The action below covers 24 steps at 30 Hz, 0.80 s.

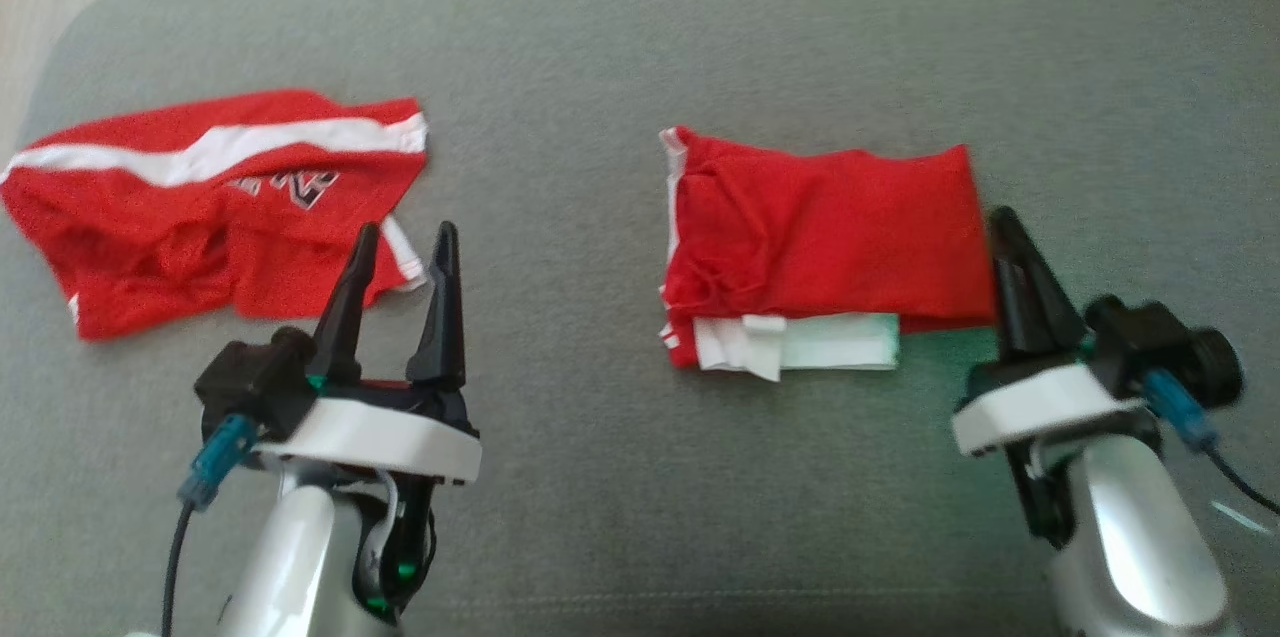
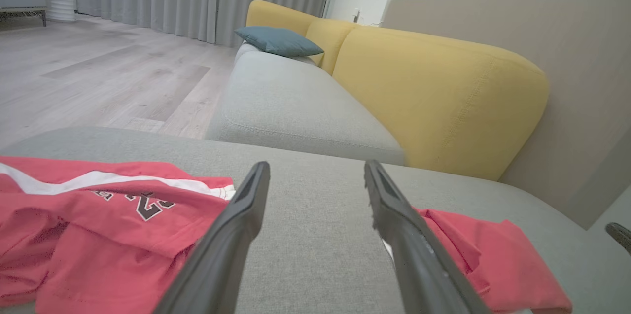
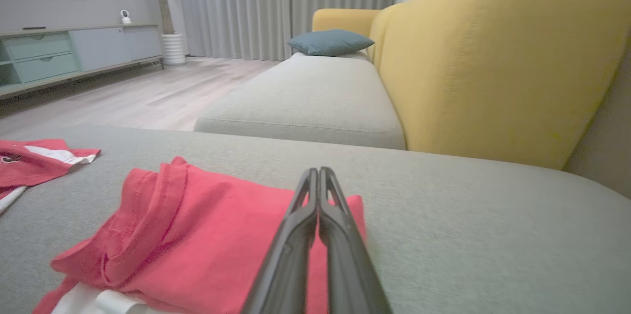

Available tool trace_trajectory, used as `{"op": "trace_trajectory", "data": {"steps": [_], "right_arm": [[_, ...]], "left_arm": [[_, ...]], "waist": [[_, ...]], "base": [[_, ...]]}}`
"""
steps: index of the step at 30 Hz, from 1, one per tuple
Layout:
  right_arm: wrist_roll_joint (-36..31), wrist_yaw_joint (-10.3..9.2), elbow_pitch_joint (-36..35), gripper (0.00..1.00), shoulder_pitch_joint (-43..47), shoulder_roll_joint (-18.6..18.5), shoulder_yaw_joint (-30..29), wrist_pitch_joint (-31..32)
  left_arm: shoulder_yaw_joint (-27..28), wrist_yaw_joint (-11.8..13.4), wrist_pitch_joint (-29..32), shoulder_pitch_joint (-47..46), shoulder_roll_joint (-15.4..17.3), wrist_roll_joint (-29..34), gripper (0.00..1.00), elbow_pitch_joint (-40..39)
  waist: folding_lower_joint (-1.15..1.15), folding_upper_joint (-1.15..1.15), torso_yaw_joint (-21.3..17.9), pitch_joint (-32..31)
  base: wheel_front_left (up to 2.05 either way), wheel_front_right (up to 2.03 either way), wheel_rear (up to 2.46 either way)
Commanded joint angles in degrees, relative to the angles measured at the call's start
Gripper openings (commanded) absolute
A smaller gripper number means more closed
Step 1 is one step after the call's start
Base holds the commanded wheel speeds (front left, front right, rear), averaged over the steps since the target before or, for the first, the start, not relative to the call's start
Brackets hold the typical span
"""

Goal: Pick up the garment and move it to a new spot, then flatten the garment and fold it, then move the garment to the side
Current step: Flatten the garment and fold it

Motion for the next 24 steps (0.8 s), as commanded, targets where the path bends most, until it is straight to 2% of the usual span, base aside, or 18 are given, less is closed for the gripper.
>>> {"op": "trace_trajectory", "data": {"steps": [1, 6, 16, 20, 24], "right_arm": [[-0.7, -0.05, -1.2, 0.0, -3.5, 0.2, 2.3, -0.6], [-1.6, -0.05, 3.7, 0.0, -7.0, 0.2, 5.8, -0.6], [-2.1, -0.05, 21.5, 0.0, -14.0, 0.2, 12.2, 1.0], [0.3, -0.05, 23.9, 0.0, -15.7, 0.2, 15.3, 0.4], [3.3, -0.05, 22.9, 0.0, -16.8, 0.2, 18.4, -0.2]], "left_arm": [[1.3, -0.2, -0.3, -3.2, 0.5, -0.3, 1.0, -1.9], [0.1, -0.1, -0.3, -4.2, 0.5, -0.7, 1.0, -1.6], [-0.9, -0.2, -0.3, -5.3, 0.5, -1.2, 1.0, -0.9], [-1.2, -0.1, -0.3, -5.4, 0.5, -1.5, 1.0, -0.8], [-1.3, 0.1, -0.3, -5.5, 0.5, -1.6, 1.0, -0.7]], "waist": [[0.0, 0.0, 1.9, 1.7], [0.0, 0.0, 5.2, 4.2], [0.0, 0.0, 9.6, 6.2], [0.0, 0.0, 10.1, 6.4], [0.0, 0.0, 10.1, 6.4]], "base": [[0.0, 0.0, 0.0], [0.0, 0.0, 0.0], [0.0, 0.0, 0.0], [0.0, 0.0, 0.0], [0.0, 0.0, 0.0]]}}
